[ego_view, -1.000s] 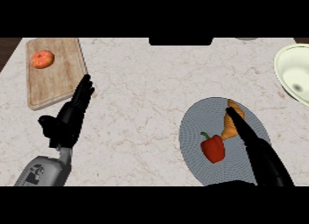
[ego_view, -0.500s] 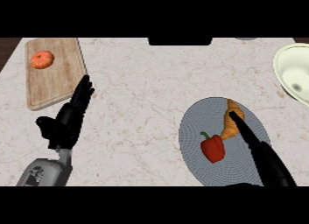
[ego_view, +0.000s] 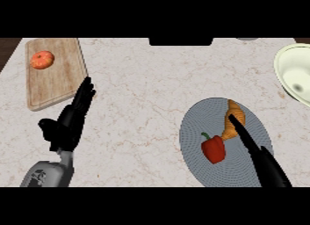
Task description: Pick the bell pepper from the placemat and place it in the bowl
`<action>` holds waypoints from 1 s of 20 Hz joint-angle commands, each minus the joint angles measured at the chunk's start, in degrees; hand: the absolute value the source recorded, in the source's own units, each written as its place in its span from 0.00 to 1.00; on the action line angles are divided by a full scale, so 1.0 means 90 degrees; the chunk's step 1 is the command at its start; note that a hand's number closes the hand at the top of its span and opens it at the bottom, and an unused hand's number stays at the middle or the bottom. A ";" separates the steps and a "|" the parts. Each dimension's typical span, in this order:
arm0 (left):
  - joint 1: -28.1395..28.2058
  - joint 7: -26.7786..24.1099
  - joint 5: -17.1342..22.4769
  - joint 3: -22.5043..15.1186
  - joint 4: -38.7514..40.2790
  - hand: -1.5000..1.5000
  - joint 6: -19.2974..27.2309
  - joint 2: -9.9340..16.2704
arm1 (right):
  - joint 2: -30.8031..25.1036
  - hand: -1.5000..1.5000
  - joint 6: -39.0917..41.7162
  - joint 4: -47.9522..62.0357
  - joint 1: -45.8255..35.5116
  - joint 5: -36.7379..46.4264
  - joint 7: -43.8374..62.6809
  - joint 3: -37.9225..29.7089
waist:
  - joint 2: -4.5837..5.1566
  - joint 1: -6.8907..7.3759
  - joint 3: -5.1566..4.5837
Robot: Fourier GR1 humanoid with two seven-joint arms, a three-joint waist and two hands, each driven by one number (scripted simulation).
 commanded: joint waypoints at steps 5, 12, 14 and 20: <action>-0.0460 0.0483 -0.0278 0.0185 0.0006 0.50 -0.0060 -0.0245 | 0.0535 0.00 0.0069 0.0396 -0.0050 -0.0023 -0.0121 -0.0044 | 0.0003 -0.0008 0.0001; 0.0377 0.0418 -0.0230 0.0378 -0.0657 0.50 -0.0476 -0.0168 | 0.0664 0.00 0.0014 0.0983 0.0150 0.0052 -0.0841 -0.0227 | -0.0002 0.0012 0.0001; 0.0151 0.0116 -0.0366 0.0376 -0.0312 0.50 -0.0470 -0.0305 | 0.0459 0.00 0.0351 0.1187 -0.0082 -0.0355 -0.0948 -0.0744 | 0.0001 0.0004 0.0001; 0.0175 0.0427 -0.0514 0.0383 -0.0539 0.50 -0.0320 -0.0363 | 0.0558 0.00 -0.0237 0.1854 -0.0194 0.0831 -0.0846 -0.0433 | -0.0002 0.0016 0.0001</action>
